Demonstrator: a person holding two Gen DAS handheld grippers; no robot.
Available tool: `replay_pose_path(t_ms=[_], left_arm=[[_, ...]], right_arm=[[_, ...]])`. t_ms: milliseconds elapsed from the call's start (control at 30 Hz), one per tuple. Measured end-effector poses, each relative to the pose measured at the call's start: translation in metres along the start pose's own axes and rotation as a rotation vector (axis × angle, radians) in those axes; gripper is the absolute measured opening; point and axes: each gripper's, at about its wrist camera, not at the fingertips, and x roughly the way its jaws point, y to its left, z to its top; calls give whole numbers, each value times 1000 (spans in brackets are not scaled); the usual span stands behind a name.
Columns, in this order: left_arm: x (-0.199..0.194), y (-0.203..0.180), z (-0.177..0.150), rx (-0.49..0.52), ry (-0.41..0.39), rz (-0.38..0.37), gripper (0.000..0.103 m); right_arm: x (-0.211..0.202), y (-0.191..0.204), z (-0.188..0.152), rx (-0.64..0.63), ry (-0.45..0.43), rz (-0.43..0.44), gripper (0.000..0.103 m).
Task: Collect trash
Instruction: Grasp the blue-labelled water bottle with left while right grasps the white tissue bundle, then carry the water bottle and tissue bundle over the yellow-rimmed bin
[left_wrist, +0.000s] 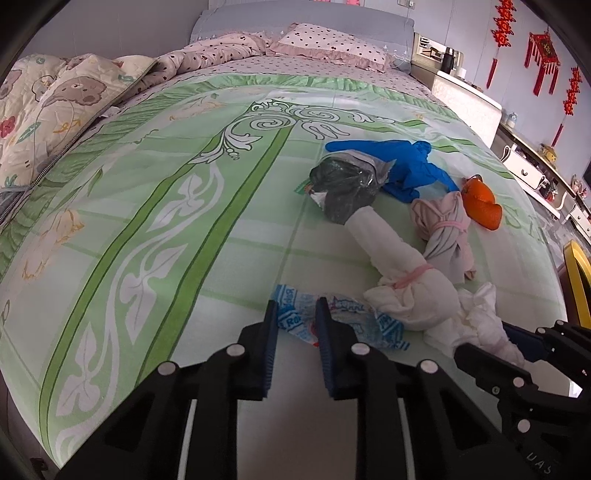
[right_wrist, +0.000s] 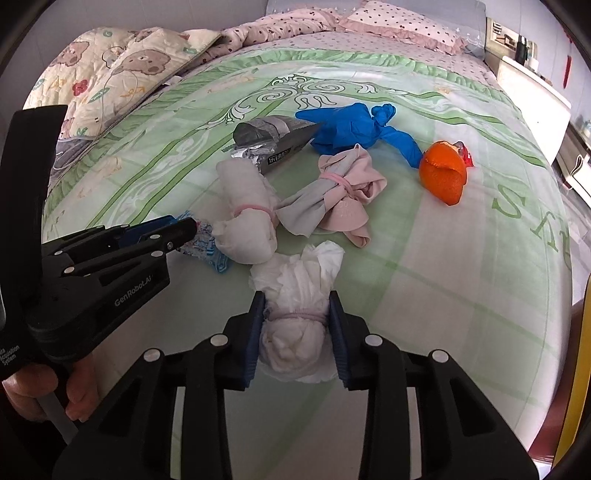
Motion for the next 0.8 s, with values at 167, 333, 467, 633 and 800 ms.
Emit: replay_pose_path(t_ms=[167, 333, 467, 633, 800], left_arm=[[-1, 2, 0, -13, 3, -29, 5], [-5, 8, 2, -36, 1, -62, 3], [-15, 14, 4, -47, -11, -75, 2], [-30, 22, 4, -65, -35, -96, 2], [-50, 24, 5, -67, -65, -109, 2]], right_arm=[[-7, -8, 1, 21, -17, 5, 31], [-22, -20, 5, 48, -40, 2, 31], [-36, -26, 8, 54, -63, -3, 31], [-51, -32, 9, 67, -81, 1, 31], [-66, -33, 8, 63, -102, 8, 31]])
